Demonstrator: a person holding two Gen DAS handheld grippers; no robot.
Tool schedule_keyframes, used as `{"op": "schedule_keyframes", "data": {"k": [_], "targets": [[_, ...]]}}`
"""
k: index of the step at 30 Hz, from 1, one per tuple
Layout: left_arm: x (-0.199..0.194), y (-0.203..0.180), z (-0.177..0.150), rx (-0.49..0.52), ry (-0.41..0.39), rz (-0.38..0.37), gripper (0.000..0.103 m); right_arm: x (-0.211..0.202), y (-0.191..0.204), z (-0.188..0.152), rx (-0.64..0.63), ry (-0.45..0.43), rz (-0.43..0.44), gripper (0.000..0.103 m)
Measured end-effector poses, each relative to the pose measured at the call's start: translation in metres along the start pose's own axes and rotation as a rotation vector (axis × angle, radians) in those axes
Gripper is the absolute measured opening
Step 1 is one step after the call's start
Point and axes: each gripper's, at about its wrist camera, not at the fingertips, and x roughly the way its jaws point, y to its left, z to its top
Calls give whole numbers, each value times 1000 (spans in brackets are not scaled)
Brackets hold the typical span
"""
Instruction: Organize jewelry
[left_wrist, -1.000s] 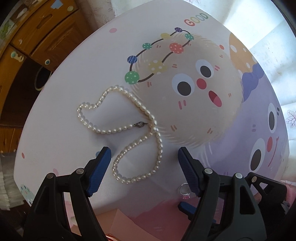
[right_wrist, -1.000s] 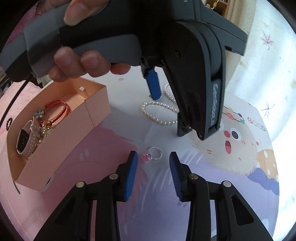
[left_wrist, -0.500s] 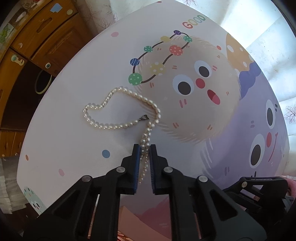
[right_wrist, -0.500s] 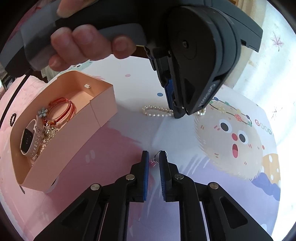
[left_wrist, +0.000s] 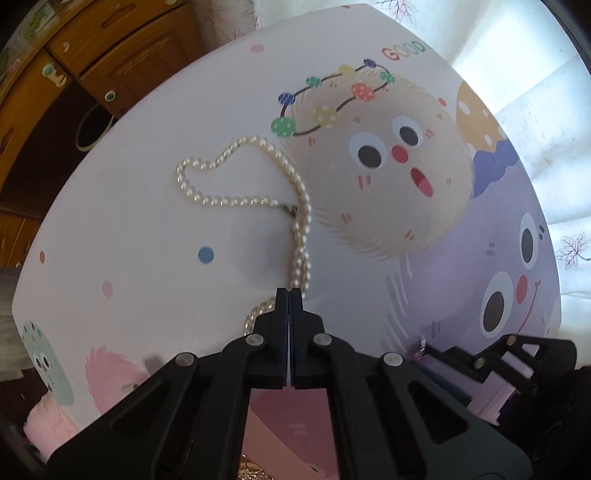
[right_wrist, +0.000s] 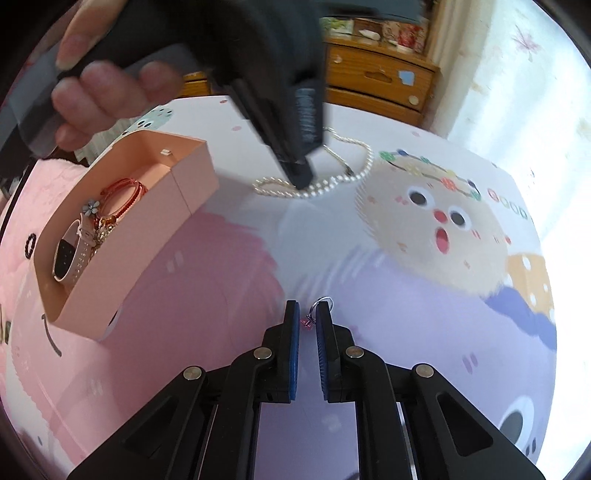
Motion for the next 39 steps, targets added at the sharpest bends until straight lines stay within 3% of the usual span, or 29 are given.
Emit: {"op": "schedule_keyframes", "data": {"k": [6, 11, 16, 21, 22, 30, 33, 39], "targets": [[-3, -4, -20, 6, -11, 6, 0, -15, -9, -13, 38, -7, -24, 9], [-18, -2, -26, -11, -75, 27, 0, -38, 1, -19, 59, -17, -20, 9], [-28, -12, -35, 64, -125, 51, 0, -42, 6, -25, 60, -10, 0, 9], [-25, -20, -32, 106, -121, 62, 29, -39, 13, -30, 47, -2, 22, 9], [-26, -17, -26, 98, -119, 64, 30, -38, 13, -30, 47, -1, 25, 9], [-6, -6, 2, 57, -106, 41, 29, -38, 1, -30, 77, 4, 49, 9], [-1, -11, 7, 94, -103, 30, 21, -38, -5, -31, 93, 10, 50, 9], [5, -14, 11, 115, -112, 35, 17, -38, -13, -34, 112, 19, 46, 9]]}}
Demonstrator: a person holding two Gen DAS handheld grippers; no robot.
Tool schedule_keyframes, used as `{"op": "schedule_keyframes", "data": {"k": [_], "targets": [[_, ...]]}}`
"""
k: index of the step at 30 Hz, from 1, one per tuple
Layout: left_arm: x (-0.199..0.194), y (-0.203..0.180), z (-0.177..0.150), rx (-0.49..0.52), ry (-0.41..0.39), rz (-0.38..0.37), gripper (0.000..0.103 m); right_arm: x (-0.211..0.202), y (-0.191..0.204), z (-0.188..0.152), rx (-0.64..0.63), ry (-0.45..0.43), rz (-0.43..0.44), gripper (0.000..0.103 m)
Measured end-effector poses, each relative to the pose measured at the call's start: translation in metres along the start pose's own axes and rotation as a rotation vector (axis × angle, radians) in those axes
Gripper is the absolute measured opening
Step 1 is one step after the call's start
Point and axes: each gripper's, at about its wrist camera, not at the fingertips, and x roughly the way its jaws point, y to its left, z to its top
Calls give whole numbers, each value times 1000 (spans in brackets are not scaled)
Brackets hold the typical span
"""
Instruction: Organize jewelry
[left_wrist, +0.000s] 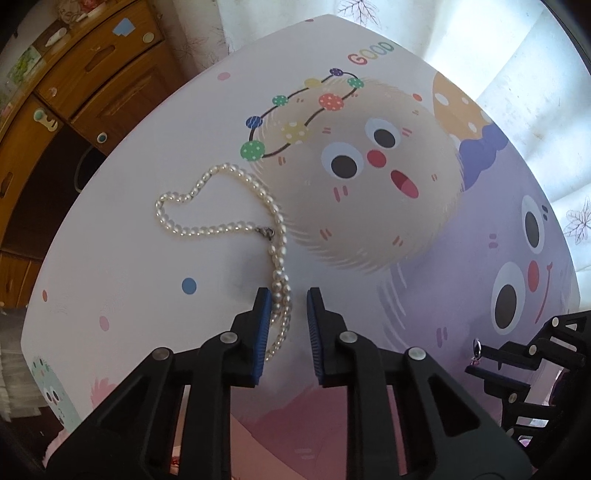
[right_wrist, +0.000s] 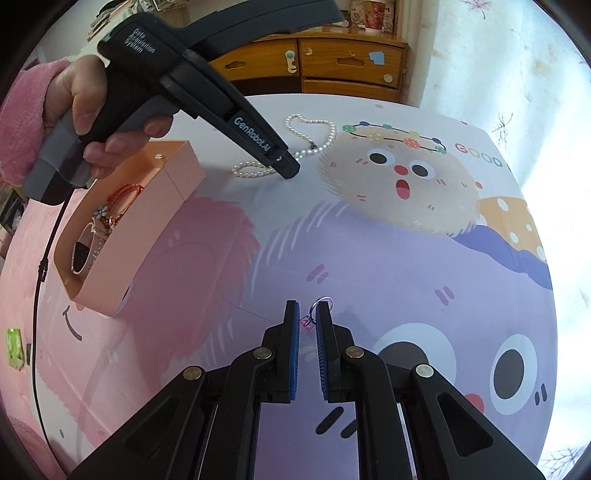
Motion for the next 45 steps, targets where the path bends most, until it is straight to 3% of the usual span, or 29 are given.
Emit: {"op": "schedule_keyframes", "data": {"k": [3, 8, 13, 17, 26, 30, 33, 40, 45], "targets": [[2, 3, 4, -20, -8, 0, 7, -1, -2, 0, 10, -2, 1, 9], [0, 18, 2, -132, -26, -59, 6, -3, -4, 0, 21, -5, 1, 9], [-7, 14, -3, -200, -50, -10, 3, -6, -4, 1, 26, -8, -4, 9], [-10, 10, -7, -242, -27, -36, 0, -12, -4, -1, 33, -12, -7, 9], [-18, 13, -24, -255, -19, -30, 0, -24, -4, -8, 37, -17, -20, 9], [-28, 18, -27, -229, -34, 43, 0, -27, -2, -13, 35, -10, -20, 9], [-31, 26, -30, -223, -7, 55, 0, -29, 1, -16, 33, -6, -17, 9], [-27, 16, -39, -87, 51, 79, 2, -30, 7, -20, 20, 4, -9, 9], [-24, 18, -38, -94, 43, 77, 2, -30, 8, -21, 16, 7, -5, 9]]}}
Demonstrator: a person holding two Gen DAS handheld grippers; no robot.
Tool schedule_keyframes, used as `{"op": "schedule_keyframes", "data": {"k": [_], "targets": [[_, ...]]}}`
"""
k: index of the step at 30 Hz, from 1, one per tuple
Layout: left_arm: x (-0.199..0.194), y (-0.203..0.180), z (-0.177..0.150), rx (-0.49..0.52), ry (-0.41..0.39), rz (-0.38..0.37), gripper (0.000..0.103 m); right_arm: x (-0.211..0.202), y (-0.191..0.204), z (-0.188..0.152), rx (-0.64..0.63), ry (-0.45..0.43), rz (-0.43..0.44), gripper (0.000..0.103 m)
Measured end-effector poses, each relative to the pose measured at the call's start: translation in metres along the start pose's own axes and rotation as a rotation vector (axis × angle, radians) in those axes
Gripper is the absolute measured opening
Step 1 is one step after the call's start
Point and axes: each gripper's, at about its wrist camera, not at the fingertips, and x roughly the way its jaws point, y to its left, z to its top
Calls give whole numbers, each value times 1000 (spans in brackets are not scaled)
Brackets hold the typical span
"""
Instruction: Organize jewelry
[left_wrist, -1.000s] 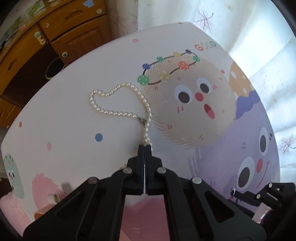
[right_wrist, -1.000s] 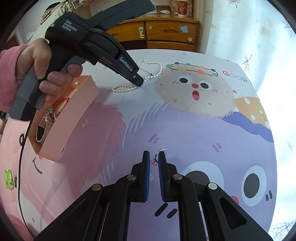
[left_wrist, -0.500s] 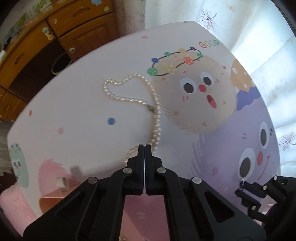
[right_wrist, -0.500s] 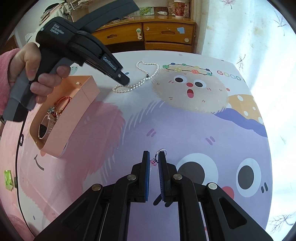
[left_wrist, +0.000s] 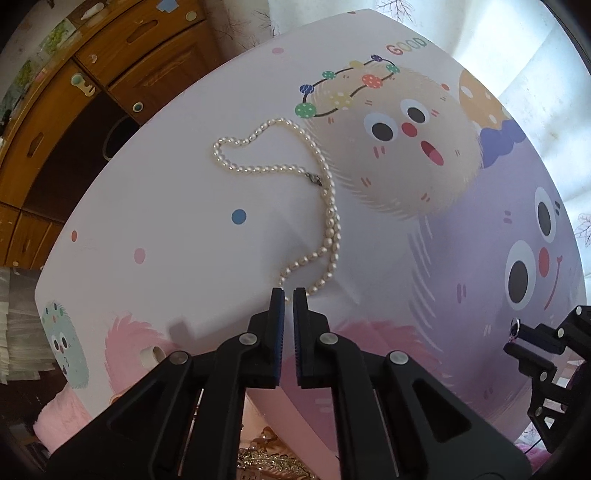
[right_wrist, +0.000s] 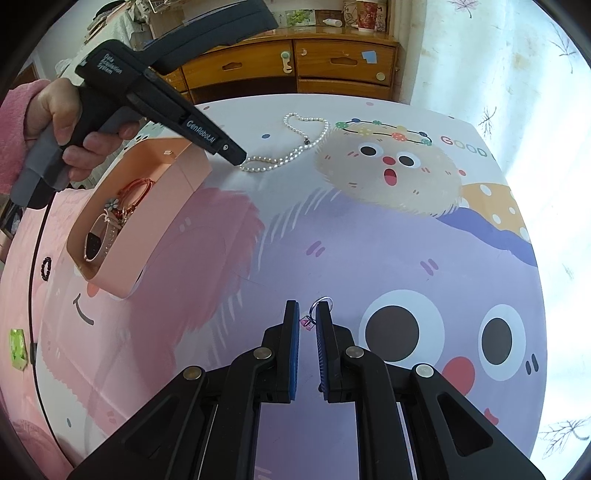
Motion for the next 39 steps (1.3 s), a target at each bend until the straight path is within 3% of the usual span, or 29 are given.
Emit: {"op": "schedule_keyframes", "data": {"k": [10, 13, 15, 16, 22, 24, 26, 39], "targets": [[12, 1, 8, 36, 27, 1, 5, 5, -5, -1, 4, 19, -11, 9], [13, 1, 9, 33, 29, 2, 16, 7, -6, -1, 6, 25, -13, 9], [15, 4, 10, 24, 30, -12, 30, 8, -7, 0, 7, 27, -12, 9], [16, 5, 10, 18, 37, -28, 30, 9, -7, 0, 8, 30, -12, 9], [19, 14, 14, 20, 29, -60, 28, 13, -6, 2, 5, 38, -9, 9], [18, 12, 14, 32, 15, -62, 11, 14, -6, 2, 4, 40, -8, 9], [18, 9, 15, 38, 14, -66, 3, 15, -5, 3, 2, 43, -7, 9], [4, 3, 3, -38, 21, -100, 2, 7, 0, 10, 12, 25, 0, 9]]}}
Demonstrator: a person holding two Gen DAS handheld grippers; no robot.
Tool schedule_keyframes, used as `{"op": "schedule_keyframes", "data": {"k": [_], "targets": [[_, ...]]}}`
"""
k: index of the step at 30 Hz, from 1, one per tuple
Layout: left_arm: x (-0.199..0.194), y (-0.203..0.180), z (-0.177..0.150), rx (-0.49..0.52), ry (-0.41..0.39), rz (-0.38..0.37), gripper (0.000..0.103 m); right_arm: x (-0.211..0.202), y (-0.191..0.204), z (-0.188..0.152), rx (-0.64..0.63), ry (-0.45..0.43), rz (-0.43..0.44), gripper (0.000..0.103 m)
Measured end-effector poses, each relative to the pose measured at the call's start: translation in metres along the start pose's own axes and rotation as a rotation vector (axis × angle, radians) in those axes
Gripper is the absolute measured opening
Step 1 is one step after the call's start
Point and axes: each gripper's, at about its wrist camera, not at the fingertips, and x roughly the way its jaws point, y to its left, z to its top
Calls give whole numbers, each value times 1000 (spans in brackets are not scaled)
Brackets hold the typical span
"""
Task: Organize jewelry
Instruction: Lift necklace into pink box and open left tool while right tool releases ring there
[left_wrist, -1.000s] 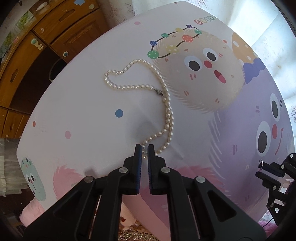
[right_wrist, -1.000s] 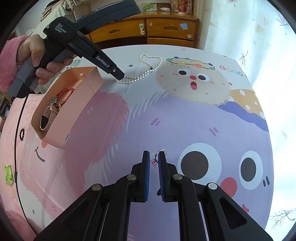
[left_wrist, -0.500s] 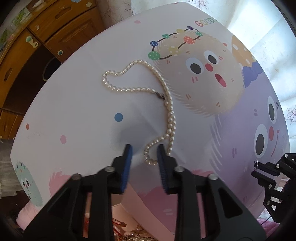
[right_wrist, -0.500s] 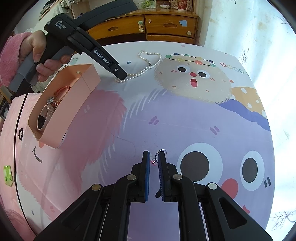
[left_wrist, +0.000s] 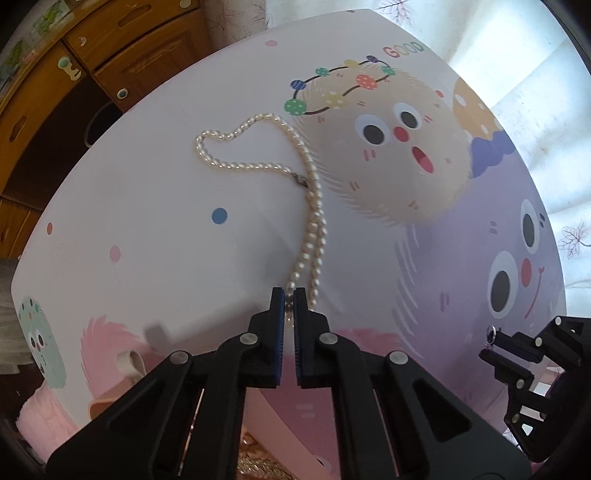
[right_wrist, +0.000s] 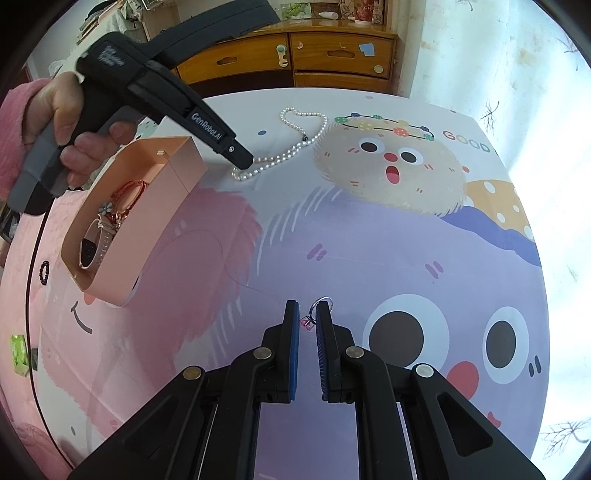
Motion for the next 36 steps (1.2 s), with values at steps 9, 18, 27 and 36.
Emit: {"op": "schedule_keyframes", "data": {"k": [9, 18, 27, 36], "targets": [[-64, 0, -25, -61, -96, -65, 2, -24, 9, 2, 42, -41, 5, 9], [-168, 11, -44, -104, -271, -141, 2, -70, 36, 11, 108, -120, 23, 9], [-280, 21, -74, -92, -467, -209, 2, -122, 77, 30, 126, -208, 30, 9], [-351, 40, -120, -64, -555, -204, 2, -156, 121, 48, 154, -291, 125, 9]]}}
